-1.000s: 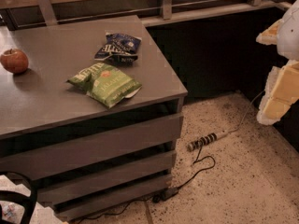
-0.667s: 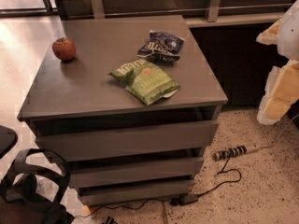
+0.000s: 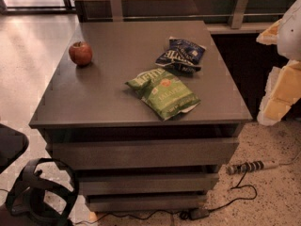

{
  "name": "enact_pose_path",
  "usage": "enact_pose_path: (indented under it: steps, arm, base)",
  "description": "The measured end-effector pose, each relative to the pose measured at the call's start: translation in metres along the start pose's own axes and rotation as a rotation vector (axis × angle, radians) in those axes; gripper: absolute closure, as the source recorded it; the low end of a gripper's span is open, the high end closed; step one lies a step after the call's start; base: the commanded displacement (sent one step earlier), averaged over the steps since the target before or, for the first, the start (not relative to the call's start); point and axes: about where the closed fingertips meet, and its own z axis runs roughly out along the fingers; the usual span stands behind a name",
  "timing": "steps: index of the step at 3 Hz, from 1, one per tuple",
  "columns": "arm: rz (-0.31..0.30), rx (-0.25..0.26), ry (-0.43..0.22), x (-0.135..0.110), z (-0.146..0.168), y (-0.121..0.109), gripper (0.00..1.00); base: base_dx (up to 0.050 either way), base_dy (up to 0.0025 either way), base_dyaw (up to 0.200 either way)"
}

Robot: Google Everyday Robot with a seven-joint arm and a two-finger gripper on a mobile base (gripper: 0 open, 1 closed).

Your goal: Pick apple

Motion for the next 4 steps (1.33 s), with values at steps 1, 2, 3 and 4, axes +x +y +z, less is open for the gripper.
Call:
enact_pose_path:
  steps: [1, 2, 3, 4]
  arm:
    - [0.000, 0.000, 0.000, 0.0000, 0.0000, 0.0000, 0.00]
    - [0.000, 0.000, 0.000, 0.0000, 0.0000, 0.0000, 0.00]
    - [0.000, 0.001, 0.000, -0.0001, -0.0002, -0.0001, 0.00]
    - [0.000, 0.001, 0.000, -0.0001, -0.0002, -0.0001, 0.00]
  base:
    - [0.050, -0.00001, 0.000]
    - [0.049, 0.00001, 0.000]
    - [0.049, 0.00003, -0.001]
    - [0.000, 0.00000, 0.000]
